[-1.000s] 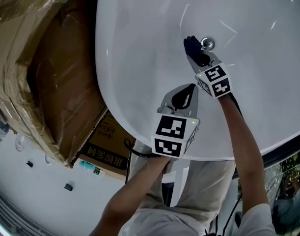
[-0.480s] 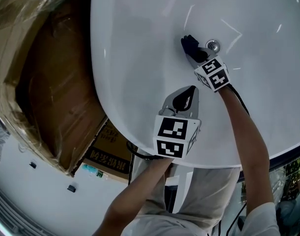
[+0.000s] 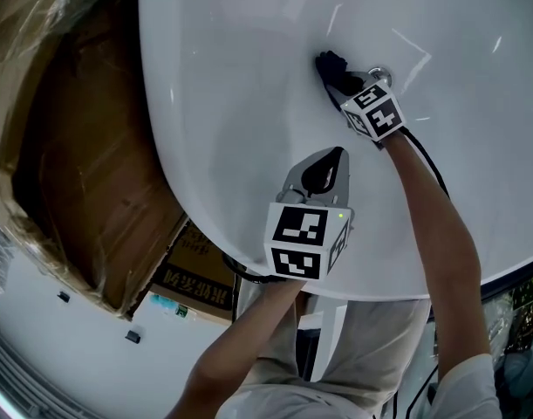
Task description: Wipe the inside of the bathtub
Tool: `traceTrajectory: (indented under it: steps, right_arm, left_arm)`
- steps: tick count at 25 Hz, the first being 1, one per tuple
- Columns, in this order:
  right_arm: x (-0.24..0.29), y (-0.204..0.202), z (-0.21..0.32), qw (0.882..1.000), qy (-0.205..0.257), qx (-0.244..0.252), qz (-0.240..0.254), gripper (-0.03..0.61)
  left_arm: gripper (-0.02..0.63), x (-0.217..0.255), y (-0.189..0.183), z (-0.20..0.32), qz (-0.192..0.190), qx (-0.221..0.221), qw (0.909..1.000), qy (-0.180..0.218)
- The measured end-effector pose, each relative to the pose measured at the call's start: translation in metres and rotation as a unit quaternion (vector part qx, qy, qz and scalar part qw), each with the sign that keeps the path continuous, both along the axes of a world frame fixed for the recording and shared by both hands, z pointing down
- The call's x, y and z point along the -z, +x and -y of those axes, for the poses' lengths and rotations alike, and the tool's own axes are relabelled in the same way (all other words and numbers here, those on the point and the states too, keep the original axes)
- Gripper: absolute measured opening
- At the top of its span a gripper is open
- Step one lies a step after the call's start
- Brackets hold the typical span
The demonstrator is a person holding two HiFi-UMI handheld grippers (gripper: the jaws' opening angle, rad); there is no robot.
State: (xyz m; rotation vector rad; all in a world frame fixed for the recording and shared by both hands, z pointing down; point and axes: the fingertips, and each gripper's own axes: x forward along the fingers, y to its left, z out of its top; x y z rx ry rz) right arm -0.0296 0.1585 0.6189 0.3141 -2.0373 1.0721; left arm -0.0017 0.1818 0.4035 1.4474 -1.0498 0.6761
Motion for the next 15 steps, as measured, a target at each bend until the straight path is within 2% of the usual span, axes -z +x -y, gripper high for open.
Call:
traceTrajectory:
  steps: [3,6,10,15]
  right_arm:
    - [0.001,-0.008,-0.004,0.999,-0.027,-0.017,0.012,0.052]
    - [0.005,-0.011,-0.005,0.999,-0.026,-0.018,0.018,0.051]
    - [0.022,-0.022,-0.008,0.995,-0.071,-0.032,0.063,0.051]
    - [0.041,-0.033,-0.011,0.994,-0.073,0.002,0.086,0.051]
  left_arm:
    - [-0.002,-0.001,-0.002,0.0,0.003,0.002,1.0,-0.001]
    - [-0.002,0.001,-0.002,-0.003,0.003,0.004,1.0,-0.003]
    - [-0.002,0.005,0.001,-0.012,0.002,0.009,0.9999,-0.01]
    - [-0.002,0.011,0.001,-0.014,0.009,0.014,0.9998,-0.007]
